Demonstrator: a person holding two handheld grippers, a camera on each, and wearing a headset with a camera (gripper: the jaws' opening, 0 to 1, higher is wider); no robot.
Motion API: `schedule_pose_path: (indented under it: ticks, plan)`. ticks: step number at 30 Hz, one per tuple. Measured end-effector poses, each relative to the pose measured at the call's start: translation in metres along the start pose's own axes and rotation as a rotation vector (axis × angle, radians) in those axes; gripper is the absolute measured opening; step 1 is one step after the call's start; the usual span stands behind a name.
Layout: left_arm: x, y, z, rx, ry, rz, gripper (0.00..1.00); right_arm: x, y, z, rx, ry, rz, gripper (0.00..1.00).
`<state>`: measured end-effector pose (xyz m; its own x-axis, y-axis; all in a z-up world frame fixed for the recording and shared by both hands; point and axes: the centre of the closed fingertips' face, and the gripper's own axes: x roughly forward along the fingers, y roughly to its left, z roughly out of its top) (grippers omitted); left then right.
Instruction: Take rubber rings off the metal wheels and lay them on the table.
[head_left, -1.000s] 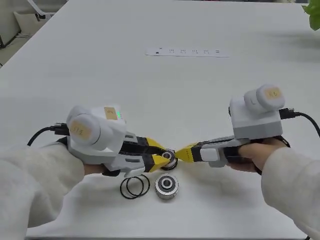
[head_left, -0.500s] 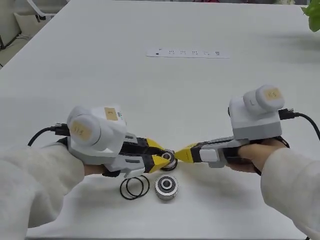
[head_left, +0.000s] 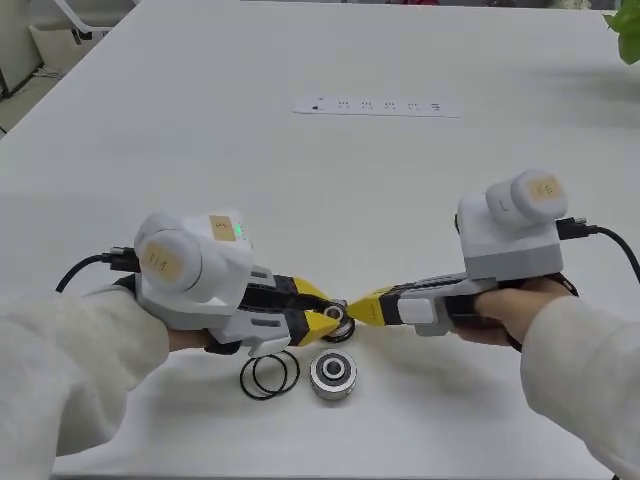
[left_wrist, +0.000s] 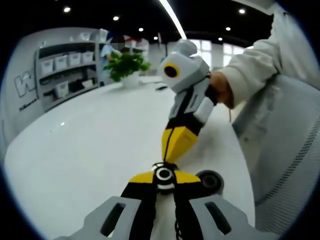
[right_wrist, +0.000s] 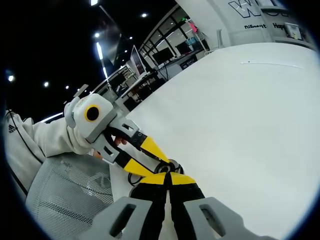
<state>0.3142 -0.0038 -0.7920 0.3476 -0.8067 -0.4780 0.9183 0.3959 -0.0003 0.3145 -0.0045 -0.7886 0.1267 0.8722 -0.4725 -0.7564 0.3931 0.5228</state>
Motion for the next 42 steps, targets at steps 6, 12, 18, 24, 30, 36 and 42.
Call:
schedule_pose_path:
  ticks: [6,12,18,24,30,36,42]
  plan:
    - [0.000,0.000,0.000,0.002,0.001,0.001,0.13,0.000,0.001,0.000,0.000,-0.001,0.004,0.00]
    - [0.000,0.000,0.000,0.002,0.000,0.002,0.13,0.001,0.004,0.001,0.000,-0.003,0.010,0.00]
    - [0.000,0.000,0.000,-0.002,0.001,0.005,0.13,0.001,0.005,0.000,0.003,-0.004,0.013,0.00]
    - [0.000,0.000,0.000,-0.003,0.001,0.004,0.14,0.003,0.012,0.008,0.023,-0.039,0.042,0.00]
    - [0.000,0.000,0.000,-0.007,-0.001,0.009,0.14,0.003,0.008,0.004,0.024,-0.016,0.024,0.00]
    - [0.000,0.000,0.000,-0.006,-0.002,0.012,0.14,0.003,0.009,0.005,0.028,-0.020,0.024,0.00]
    - [0.000,-0.001,0.001,0.034,0.021,0.011,0.14,0.001,0.006,0.005,0.041,-0.021,0.013,0.00]
